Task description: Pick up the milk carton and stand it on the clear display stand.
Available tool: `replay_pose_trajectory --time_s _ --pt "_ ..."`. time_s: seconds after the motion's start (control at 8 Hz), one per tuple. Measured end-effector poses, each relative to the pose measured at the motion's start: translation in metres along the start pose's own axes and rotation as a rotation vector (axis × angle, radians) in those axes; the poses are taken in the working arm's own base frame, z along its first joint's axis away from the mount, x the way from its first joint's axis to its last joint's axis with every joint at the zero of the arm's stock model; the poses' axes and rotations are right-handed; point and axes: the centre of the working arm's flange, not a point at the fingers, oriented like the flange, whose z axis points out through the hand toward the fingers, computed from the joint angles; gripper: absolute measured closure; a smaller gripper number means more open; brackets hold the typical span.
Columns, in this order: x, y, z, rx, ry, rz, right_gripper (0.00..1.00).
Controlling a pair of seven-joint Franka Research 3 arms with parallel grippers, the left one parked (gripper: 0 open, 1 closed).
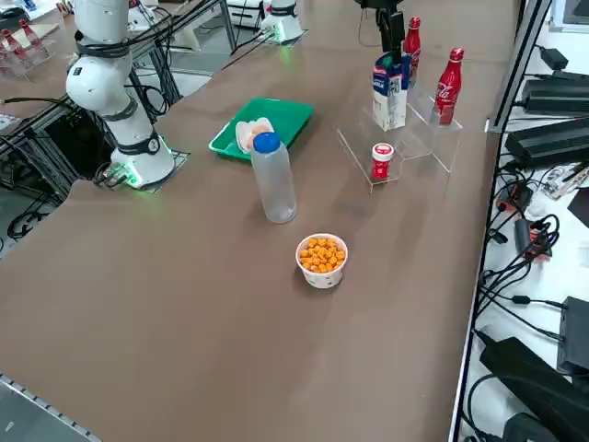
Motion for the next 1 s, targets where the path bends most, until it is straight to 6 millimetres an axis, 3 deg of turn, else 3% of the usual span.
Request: replay_pose_trajectory --time_s 0.62,0.75,1.0 --pt "-0.003 -0.003 -0.013 -0.050 -0.028 0.057 0.00" --pt "-0.006 0.005 -0.023 -0.055 -0.035 0.068 0.00" --pt "-0.021 0.028 -0.063 -0.060 -0.051 0.109 0.00"
